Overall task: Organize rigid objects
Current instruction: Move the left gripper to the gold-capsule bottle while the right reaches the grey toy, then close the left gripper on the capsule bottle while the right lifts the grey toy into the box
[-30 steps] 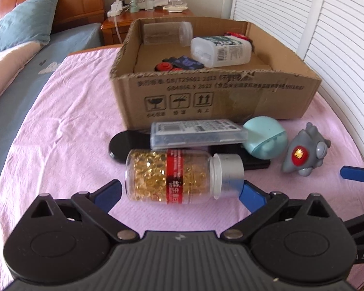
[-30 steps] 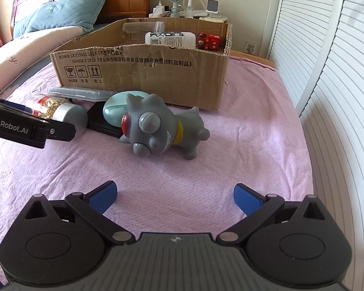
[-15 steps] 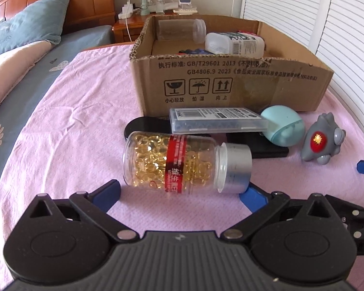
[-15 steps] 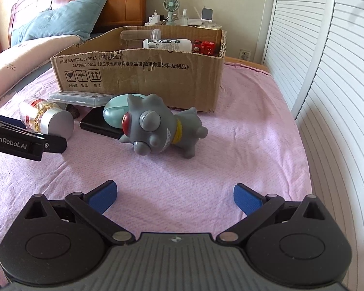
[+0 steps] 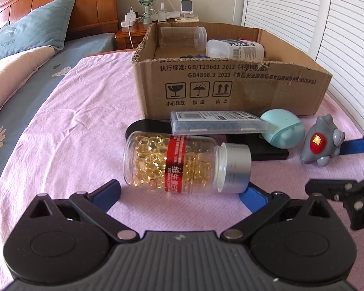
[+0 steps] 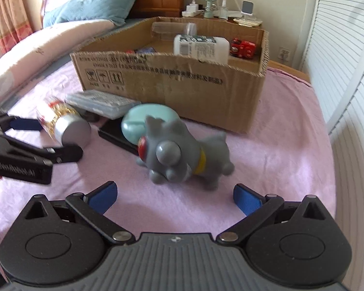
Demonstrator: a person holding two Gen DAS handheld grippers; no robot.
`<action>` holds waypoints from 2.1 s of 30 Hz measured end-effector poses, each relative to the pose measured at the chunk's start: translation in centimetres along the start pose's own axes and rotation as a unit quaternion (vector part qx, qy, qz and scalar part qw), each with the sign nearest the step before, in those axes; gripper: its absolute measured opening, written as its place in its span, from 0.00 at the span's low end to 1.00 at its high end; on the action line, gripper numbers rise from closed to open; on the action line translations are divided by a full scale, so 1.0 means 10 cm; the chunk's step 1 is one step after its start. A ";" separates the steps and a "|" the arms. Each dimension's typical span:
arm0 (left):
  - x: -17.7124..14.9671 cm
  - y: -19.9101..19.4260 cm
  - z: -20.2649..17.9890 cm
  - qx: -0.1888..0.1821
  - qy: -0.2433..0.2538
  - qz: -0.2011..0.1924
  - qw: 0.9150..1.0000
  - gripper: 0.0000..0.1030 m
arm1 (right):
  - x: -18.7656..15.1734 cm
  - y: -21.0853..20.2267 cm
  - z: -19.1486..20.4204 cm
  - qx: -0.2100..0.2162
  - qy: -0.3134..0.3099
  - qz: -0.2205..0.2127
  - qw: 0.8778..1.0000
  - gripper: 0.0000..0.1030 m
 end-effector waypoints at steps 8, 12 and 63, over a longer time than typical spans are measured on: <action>0.01 0.00 0.01 -0.006 0.003 0.004 1.000 0.99 | 0.21 0.10 -0.14 0.036 0.051 -0.016 0.998 0.98; 0.04 -0.03 -0.01 0.003 0.012 -0.001 1.000 0.99 | 0.24 0.08 -0.15 0.026 0.050 -0.024 0.998 0.86; 0.56 -0.68 0.13 -0.097 0.156 -0.006 0.983 0.90 | 0.73 -0.74 0.08 -0.025 -0.052 -0.054 0.997 0.76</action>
Point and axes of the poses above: each gripper's, at about its wrist camera, not at the fingertips, and y roughly the way its jaws point, z to its left, x to its top, the point moved 5 cm from there along y, roughly the way its jaws point, and after that the axes turned 7 degrees about y, right-handed, at the moved point
